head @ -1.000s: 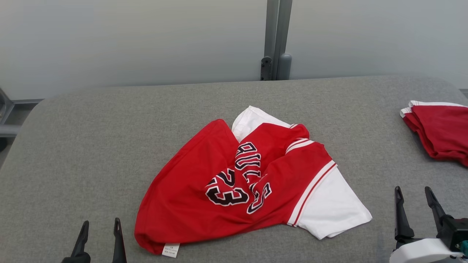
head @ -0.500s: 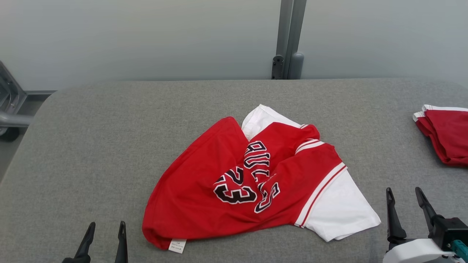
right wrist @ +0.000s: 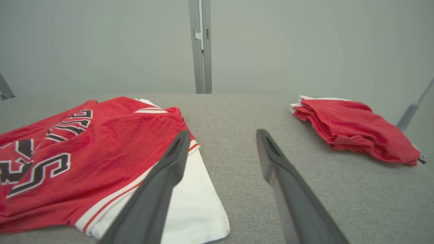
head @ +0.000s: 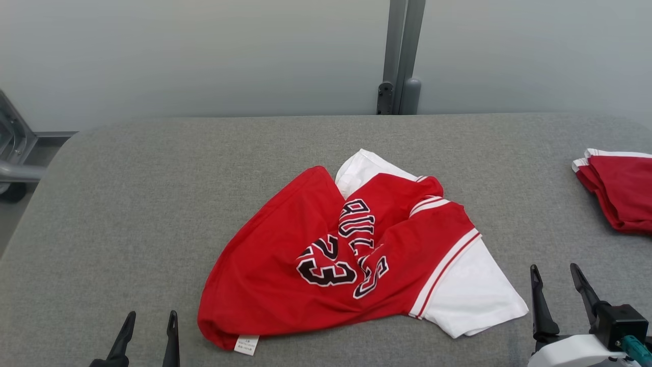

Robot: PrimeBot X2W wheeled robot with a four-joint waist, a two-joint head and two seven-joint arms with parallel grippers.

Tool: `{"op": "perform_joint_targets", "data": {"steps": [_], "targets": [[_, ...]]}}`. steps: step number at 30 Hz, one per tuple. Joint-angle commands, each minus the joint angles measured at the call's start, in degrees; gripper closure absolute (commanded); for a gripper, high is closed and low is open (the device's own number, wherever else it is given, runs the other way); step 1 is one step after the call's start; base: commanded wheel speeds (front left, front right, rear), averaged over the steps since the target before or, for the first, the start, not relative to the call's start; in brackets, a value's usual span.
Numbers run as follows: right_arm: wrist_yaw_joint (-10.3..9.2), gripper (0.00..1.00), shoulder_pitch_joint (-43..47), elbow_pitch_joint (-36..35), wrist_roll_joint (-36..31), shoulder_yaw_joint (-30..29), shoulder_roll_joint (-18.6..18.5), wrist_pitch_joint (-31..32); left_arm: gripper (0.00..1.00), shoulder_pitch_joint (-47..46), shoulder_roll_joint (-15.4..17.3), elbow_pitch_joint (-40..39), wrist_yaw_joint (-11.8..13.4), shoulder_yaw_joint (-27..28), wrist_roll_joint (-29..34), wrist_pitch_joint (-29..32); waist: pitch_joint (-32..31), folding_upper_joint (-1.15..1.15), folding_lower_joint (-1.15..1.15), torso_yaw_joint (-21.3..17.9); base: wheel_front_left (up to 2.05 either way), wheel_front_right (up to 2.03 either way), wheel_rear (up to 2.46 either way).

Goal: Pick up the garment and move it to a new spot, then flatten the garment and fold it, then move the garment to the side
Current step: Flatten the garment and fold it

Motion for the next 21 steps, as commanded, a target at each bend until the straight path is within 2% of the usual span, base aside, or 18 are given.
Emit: {"op": "perform_joint_targets", "data": {"steps": [1,6,9,16,21], "targets": [[-0.06,0.0,0.0,0.0,0.2,0.1,-0.1,-0.2,0.0,-0.9,-0.1,0.1,-0.3,0.2,0.5,0.0,0.1,0.0,0.0,-0.1,0.0,0.0,0.0],[-0.06,0.0,-1.3,0.4,1.4,1.4,-0.4,-0.2,0.0,-1.8,-0.5,-1.2,-0.8,-1.1,1.4,0.0,0.6,0.0,0.0,-0.4,0.0,0.0,0.0],[-0.07,0.0,-2.6,3.1,3.1,3.4,-2.3,0.9,0.0,-2.1,0.3,1.2,-0.9,-3.2,2.0,0.0,1.1,0.0,0.0,-0.8,0.0,0.0,0.0],[-0.07,0.0,-5.9,7.6,7.6,9.9,-8.9,16.2,0.0,-4.8,0.6,4.8,-1.3,-7.3,0.5,9.2,3.7,0.0,0.0,-1.5,0.0,0.0,0.0],[-0.07,0.0,-7.6,10.0,8.2,9.5,-10.6,20.4,0.0,-5.5,1.1,3.6,-1.3,-8.4,-1.0,14.1,6.3,0.0,0.0,-1.4,0.0,0.0,0.0]]}}
